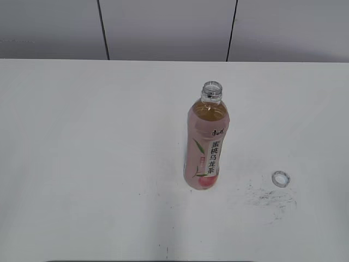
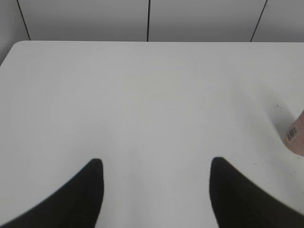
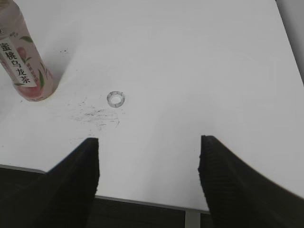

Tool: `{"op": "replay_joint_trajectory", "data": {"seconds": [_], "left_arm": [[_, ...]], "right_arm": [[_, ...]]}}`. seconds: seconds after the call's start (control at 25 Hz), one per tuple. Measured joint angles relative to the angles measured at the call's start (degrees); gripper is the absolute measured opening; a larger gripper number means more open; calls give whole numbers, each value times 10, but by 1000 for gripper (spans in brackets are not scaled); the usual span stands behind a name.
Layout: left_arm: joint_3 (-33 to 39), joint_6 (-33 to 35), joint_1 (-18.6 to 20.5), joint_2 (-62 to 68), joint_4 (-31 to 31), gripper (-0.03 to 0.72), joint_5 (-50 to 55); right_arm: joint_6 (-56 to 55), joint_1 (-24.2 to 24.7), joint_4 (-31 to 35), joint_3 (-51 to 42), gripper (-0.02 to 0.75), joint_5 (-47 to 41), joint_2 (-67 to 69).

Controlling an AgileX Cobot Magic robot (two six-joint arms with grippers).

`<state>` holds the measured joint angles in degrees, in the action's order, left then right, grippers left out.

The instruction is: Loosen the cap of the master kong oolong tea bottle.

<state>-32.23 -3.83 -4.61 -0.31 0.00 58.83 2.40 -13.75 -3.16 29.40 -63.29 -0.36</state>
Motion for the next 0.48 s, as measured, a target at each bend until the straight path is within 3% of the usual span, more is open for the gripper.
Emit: {"op": "replay_joint_trajectory", "data": {"seconds": [0.48], "left_arm": [[0, 0, 0, 0, 0, 424, 0]], "right_arm": [[0, 0, 0, 0, 498, 1, 0]]}}
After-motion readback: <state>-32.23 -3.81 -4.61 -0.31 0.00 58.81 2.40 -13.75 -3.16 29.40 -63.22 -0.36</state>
